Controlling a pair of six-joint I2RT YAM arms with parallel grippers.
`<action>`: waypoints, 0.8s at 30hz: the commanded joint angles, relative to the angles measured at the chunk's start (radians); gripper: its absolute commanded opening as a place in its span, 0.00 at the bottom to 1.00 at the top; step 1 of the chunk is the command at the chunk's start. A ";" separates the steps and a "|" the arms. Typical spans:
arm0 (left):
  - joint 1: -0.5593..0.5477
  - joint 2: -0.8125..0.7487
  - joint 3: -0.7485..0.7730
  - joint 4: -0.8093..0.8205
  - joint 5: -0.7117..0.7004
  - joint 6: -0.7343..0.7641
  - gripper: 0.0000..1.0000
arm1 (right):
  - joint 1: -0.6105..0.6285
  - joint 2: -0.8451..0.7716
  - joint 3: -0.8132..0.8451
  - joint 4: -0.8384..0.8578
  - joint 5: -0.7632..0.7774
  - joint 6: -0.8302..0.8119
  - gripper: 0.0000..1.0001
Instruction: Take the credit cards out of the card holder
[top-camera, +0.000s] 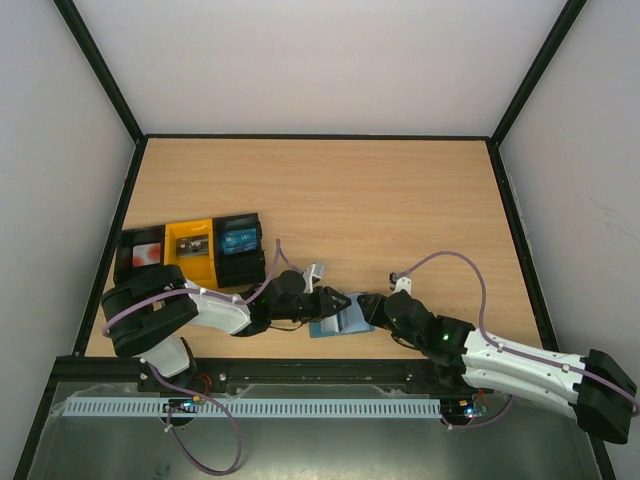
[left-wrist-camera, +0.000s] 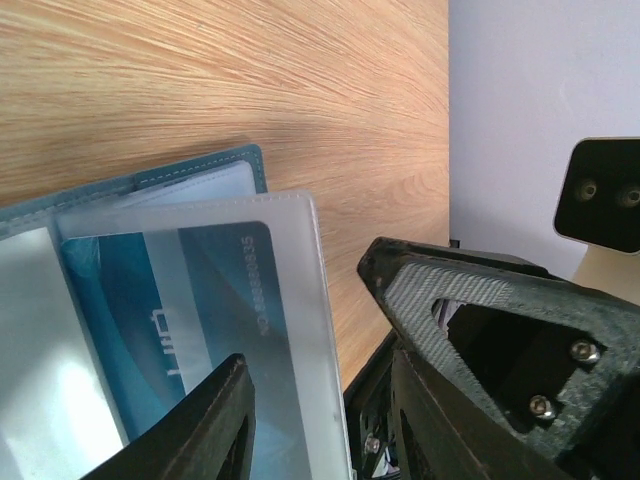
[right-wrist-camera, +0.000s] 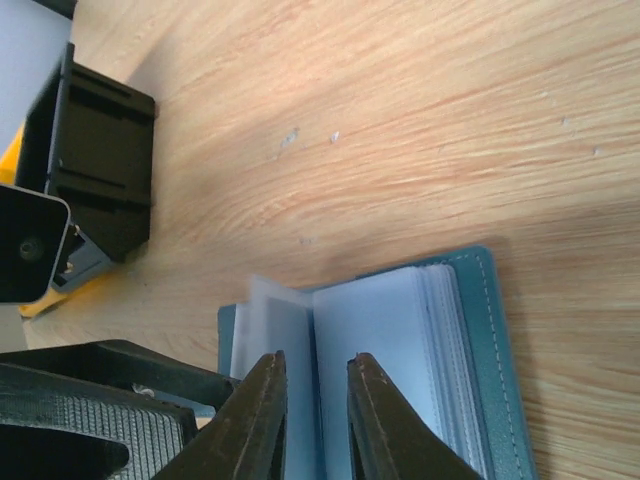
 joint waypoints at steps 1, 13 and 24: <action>-0.006 -0.018 -0.004 0.039 -0.018 0.017 0.40 | 0.003 -0.052 0.029 -0.111 0.073 0.002 0.20; 0.005 -0.078 -0.073 -0.040 -0.088 0.022 0.43 | 0.004 0.102 0.033 0.031 -0.024 -0.054 0.27; 0.006 -0.030 -0.083 -0.023 -0.096 0.019 0.39 | 0.004 0.270 0.007 0.104 -0.068 -0.076 0.17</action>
